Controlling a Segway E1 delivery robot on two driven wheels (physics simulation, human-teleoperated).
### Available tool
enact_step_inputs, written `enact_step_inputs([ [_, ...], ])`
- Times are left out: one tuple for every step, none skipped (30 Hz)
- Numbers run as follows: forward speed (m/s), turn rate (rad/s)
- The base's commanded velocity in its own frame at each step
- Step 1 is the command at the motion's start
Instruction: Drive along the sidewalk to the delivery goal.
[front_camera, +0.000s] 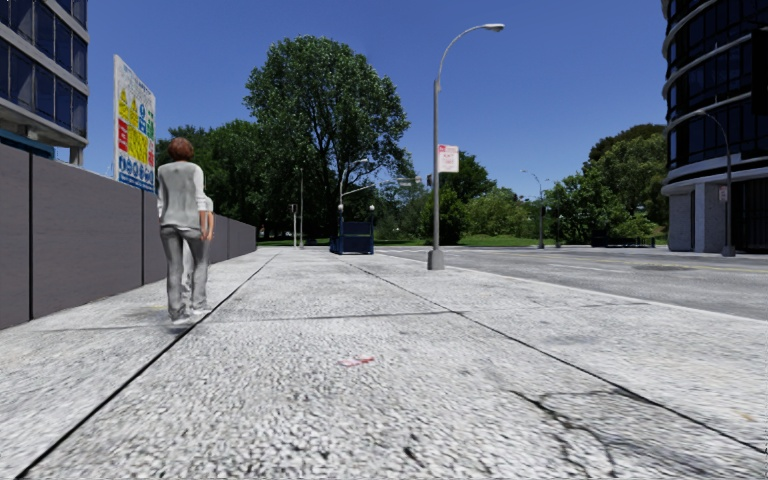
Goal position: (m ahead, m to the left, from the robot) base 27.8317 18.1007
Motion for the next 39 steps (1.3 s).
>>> enact_step_inputs([
  [1.99, 0.00],
  [1.99, 0.00],
  [1.99, 0.00],
  [1.99, 0.00],
  [1.99, 0.00],
  [1.99, 0.00],
  [1.99, 0.00],
  [1.99, 0.00],
  [1.99, 0.00],
  [1.99, 0.00],
  [1.99, 0.00],
  [1.99, 0.00],
  [1.99, 0.00],
  [1.99, 0.00],
  [1.99, 0.00],
  [1.99, 0.00],
  [1.99, 0.01],
  [1.99, 0.01],
  [1.99, 0.12],
  [1.99, 0.19],
  [1.99, 0.22],
  [1.99, 0.23],
  [1.99, 0.23],
  [1.99, 0.23],
  [1.99, 0.23],
  [1.99, 0.23],
  [1.99, 0.23],
  [1.99, 0.23],
  [1.99, 0.23],
  [1.99, 0.23],
  [1.99, 0.23],
  [1.99, 0.23],
  [1.99, 0.23],
  [1.99, 0.23],
  [1.99, 0.23],
  [1.99, 0.23],
  [1.99, 0.23],
  [1.99, 0.23],
  [1.99, 0.23],
])
